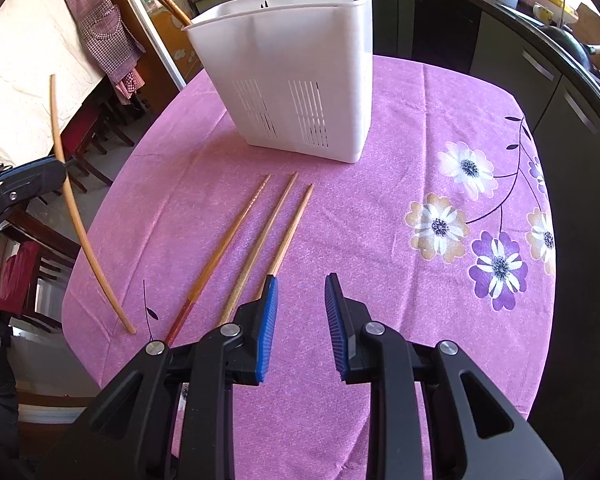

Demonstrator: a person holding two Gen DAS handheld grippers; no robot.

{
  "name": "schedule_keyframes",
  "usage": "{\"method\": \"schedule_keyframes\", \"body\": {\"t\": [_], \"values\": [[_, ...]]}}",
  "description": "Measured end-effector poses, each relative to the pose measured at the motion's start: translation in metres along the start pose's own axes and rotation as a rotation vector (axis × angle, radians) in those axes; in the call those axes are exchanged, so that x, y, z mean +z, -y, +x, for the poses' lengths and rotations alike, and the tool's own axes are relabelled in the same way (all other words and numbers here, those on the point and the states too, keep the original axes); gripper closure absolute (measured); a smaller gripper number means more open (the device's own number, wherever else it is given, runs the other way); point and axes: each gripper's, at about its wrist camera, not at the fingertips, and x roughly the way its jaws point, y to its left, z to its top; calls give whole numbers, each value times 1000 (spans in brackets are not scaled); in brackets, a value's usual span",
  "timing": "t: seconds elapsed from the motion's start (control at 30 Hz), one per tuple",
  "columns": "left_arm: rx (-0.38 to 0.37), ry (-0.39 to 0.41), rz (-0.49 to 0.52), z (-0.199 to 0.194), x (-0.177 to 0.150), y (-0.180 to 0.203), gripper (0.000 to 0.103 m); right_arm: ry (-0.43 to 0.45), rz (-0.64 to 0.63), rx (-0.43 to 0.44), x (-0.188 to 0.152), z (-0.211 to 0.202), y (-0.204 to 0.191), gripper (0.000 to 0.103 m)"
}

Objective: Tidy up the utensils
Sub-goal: 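Grasp another chopstick with the right tool while the left tool holds its chopstick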

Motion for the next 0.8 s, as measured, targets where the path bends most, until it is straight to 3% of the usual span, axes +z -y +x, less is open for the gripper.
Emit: {"method": "schedule_keyframes", "body": {"t": [0.23,0.8], "values": [[9,85,31,-28,-20,4,97,-68,0,-7,12,21,-6,78],[9,111,68,-37,-30,6,97,-258,43,-85,44,96,-17,78]]}}
